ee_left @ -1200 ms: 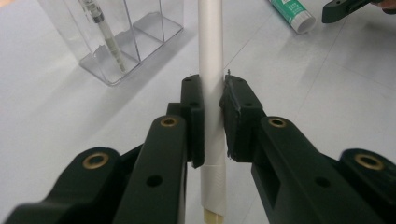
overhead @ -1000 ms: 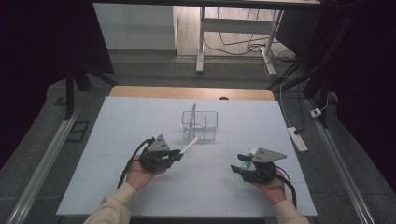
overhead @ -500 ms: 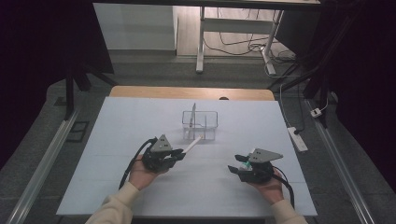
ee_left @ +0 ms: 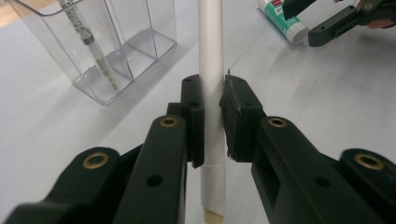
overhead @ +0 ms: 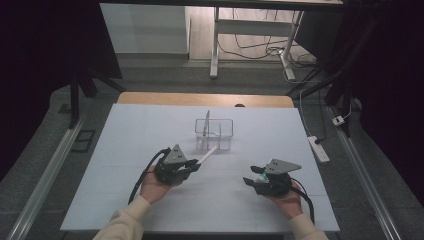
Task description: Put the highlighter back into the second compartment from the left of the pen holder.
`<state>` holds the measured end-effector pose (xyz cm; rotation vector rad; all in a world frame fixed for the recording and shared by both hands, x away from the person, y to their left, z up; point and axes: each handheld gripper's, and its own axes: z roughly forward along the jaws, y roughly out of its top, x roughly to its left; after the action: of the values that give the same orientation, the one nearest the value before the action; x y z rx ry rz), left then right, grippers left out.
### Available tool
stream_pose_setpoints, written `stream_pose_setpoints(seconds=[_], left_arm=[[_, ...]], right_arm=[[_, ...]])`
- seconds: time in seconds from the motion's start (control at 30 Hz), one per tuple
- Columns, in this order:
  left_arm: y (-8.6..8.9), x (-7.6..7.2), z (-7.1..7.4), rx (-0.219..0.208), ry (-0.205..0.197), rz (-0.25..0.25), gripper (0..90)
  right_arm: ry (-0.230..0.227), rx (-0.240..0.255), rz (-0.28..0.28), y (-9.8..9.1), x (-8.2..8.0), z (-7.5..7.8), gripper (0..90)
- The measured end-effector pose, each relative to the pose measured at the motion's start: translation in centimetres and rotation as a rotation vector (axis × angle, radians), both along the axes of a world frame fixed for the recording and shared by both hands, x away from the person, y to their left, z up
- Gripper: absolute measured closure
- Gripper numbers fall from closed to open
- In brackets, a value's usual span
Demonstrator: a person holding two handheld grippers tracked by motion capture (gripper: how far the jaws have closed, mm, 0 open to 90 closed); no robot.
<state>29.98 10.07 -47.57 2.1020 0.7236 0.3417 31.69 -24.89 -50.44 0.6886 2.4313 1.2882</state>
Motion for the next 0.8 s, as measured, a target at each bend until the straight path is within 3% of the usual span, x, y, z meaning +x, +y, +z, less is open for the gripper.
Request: stream_pose_setpoints(seconds=[0.8], left_arm=[[-0.4, 0.0, -0.2, 0.008, -0.005, -0.009, 78.8]], right_arm=[[0.009, 0.041, 0.012, 1.1, -0.1, 0.4, 45.6]])
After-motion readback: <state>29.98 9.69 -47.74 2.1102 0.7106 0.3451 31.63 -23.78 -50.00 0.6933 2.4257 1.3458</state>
